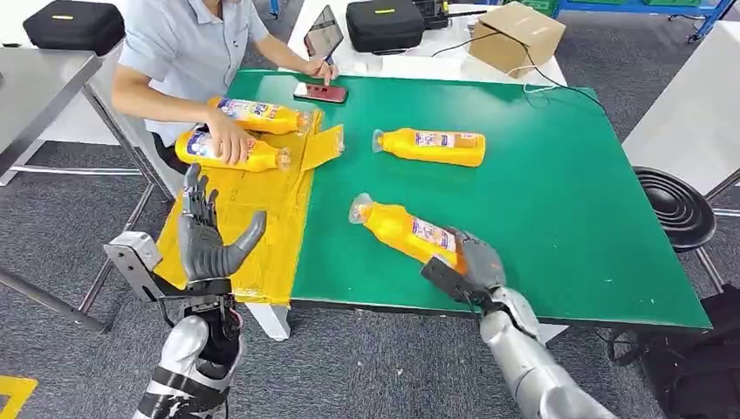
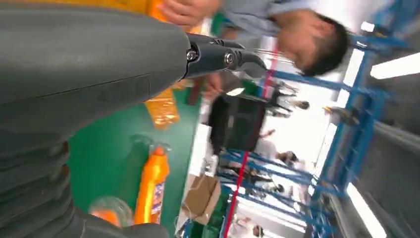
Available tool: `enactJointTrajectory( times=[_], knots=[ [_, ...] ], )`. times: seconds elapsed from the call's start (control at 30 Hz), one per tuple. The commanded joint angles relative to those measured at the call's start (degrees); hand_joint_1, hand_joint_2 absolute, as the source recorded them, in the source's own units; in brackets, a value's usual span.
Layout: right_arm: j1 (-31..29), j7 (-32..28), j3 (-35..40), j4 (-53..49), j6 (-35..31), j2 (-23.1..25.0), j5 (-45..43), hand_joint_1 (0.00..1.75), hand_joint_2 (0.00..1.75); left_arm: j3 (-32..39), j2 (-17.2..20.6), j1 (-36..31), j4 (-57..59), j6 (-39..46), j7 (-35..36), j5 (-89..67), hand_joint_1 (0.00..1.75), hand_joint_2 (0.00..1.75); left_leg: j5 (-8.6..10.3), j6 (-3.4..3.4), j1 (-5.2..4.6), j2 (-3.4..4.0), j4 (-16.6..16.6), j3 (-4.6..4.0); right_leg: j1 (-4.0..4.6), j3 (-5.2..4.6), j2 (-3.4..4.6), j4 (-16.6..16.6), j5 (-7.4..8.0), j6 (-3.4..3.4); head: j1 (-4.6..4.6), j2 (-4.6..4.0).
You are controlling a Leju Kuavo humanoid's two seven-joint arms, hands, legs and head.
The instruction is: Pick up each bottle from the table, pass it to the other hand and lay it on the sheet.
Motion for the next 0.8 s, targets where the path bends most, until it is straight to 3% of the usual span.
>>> enactJointTrajectory(
  times=[0.03, 0.13, 0.33, 0.4, 0.5, 0.63, 0.8],
  knots=[
    [14.5, -4.4, 10.5, -33.8, -1.1, 3.0, -15.6, 1.75, 1.75, -7.6, 2.5, -1.2, 20.2, -15.5, 12.3, 12.9, 0.00, 1.75, 0.00, -0.07, -0.01, -0.11, -0.1, -0.05, 0.00, -0.04, -0.14, 0.0, -0.07, -0.10, 0.00, 0.00],
    [16.2, -4.2, 14.1, -36.6, -2.5, 2.4, -17.4, 1.75, 1.75, -11.2, 3.1, 0.8, 23.5, -21.1, 8.5, 11.9, 0.00, 1.75, 0.05, -0.02, -0.05, -0.18, -0.1, -0.34, -0.04, -0.23, -0.22, -0.1, -0.10, -0.04, 0.00, 0.00],
    [15.6, -5.3, 14.7, -34.8, -2.9, 2.0, -18.6, 1.75, 1.75, -11.7, 3.5, 1.6, 20.8, -21.2, 8.9, 11.4, 0.00, 1.75, -0.01, -0.03, 0.01, -0.11, -0.1, -0.79, -0.06, -0.69, -0.18, 0.0, -0.10, -0.05, 0.02, 0.00],
    [16.2, -6.4, 18.2, -35.4, 0.1, 1.5, -17.0, 1.75, 1.75, -13.6, 4.5, 3.7, 16.0, -23.5, 0.9, 1.8, 0.00, 1.75, -0.07, -0.06, 0.04, -0.12, -0.1, -0.75, -0.02, -0.61, -0.20, 0.0, -0.15, -0.11, 0.02, 0.00],
    [17.8, -6.4, 21.9, -36.7, 2.0, 2.2, -15.8, 1.75, 1.75, -13.8, 4.9, 5.6, 13.3, -26.2, -2.2, -3.0, 0.00, 1.75, -0.05, -0.04, 0.04, -0.05, 0.0, -0.95, -0.04, -0.81, -0.07, 0.0, -0.09, -0.05, 0.02, 0.00],
    [17.1, -5.4, 23.7, -33.5, 3.4, 2.8, -16.7, 1.75, 1.75, -13.1, 3.6, 7.4, 8.0, -21.7, -9.7, -12.8, 0.00, 1.75, -0.09, -0.05, 0.04, -0.03, 0.0, -0.93, -0.02, -0.82, -0.07, 0.0, -0.12, -0.07, 0.00, 0.00],
    [16.1, -5.0, 25.6, -26.9, 5.2, 4.7, -16.6, 1.75, 1.75, -12.2, 2.1, 9.3, 2.4, -20.0, -12.5, -10.8, 0.00, 1.75, -0.11, -0.05, 0.07, -0.02, 0.0, -0.84, 0.03, -0.70, -0.07, 0.0, -0.15, -0.11, 0.00, 0.00]
  ],
)
